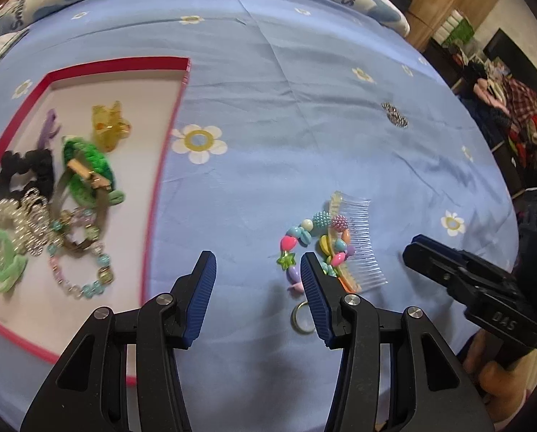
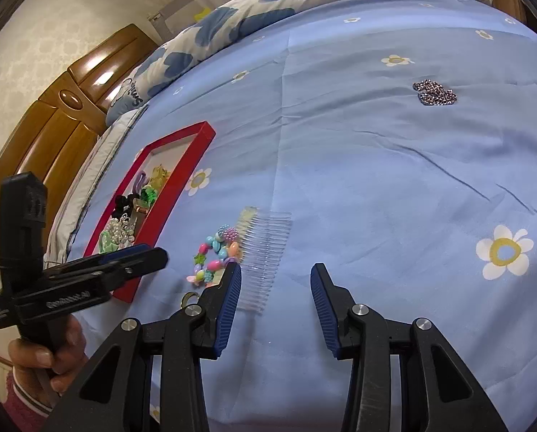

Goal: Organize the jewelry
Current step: 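Move the left tool to the beaded hair clip while the right tool reaches the clear comb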

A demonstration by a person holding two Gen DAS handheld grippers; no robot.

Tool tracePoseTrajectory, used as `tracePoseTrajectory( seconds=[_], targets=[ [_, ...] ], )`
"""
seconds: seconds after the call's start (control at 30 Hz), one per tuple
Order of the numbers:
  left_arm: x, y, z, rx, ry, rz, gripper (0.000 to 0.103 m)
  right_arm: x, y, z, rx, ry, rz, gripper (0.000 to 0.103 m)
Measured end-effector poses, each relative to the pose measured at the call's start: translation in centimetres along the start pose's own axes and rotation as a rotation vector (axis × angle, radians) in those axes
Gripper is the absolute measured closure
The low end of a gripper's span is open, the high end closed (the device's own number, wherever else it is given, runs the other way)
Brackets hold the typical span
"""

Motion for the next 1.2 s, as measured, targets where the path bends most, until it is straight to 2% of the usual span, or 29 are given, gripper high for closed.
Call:
tracePoseTrajectory(
  seconds=[0.27,0.37,0.43,0.5,0.63,0.83,1.07,1.13,1.2],
  targets=[
    [-1.5,-2.3,-0.1,0.039,-0.05,-0.011,0.056,-1.2,-0.3,0.0,0.007,-0.026,-0.005,0.06],
    [-1.9,-2.8,-0.2,0.039,-0.082,0.005,0.061,-1.5,-0.4,0.0,0.011,-0.033,-0.006,0.06],
    [-2.1,-3.1,-0.3,0.038,-0.117,0.024,0.079,-1.7,-0.4,-0.1,0.013,-0.035,-0.006,0.06],
    [-2.4,-3.2,-0.4,0.04,-0.138,0.016,0.092,-1.8,-0.5,-0.1,0.015,-0.039,-0.007,0.06],
    [-2.6,-2.9,-0.4,0.023,-0.156,0.016,0.092,-1.7,-0.9,-0.3,0.024,-0.04,-0.003,0.06],
    [-1.0,-0.8,0.6,-0.019,-0.082,-0.008,0.092,-0.5,-2.0,-0.9,0.06,-0.027,0.041,0.059],
    [0.9,0.9,1.9,-0.062,-0.024,-0.001,0.092,-0.1,-3.2,-1.1,0.073,-0.085,0.104,0.06],
    [1.1,1.1,2.1,-0.066,-0.015,0.001,0.092,0.3,-3.4,-0.9,0.075,-0.077,0.108,0.066],
    [1.3,1.4,2.1,-0.07,-0.011,0.002,0.092,0.7,-3.7,-1.0,0.081,-0.065,0.108,0.085]
  ],
)
Point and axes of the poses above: each gripper's, at about its wrist camera, not at the fingertips, and y roughly against the way its jaws point, x to its left, z to its top, the point moved 6 cm from there along -y, roughly the way its jaws point, and after that the axes turned 12 degrees about -x, right-handed, at the moved point
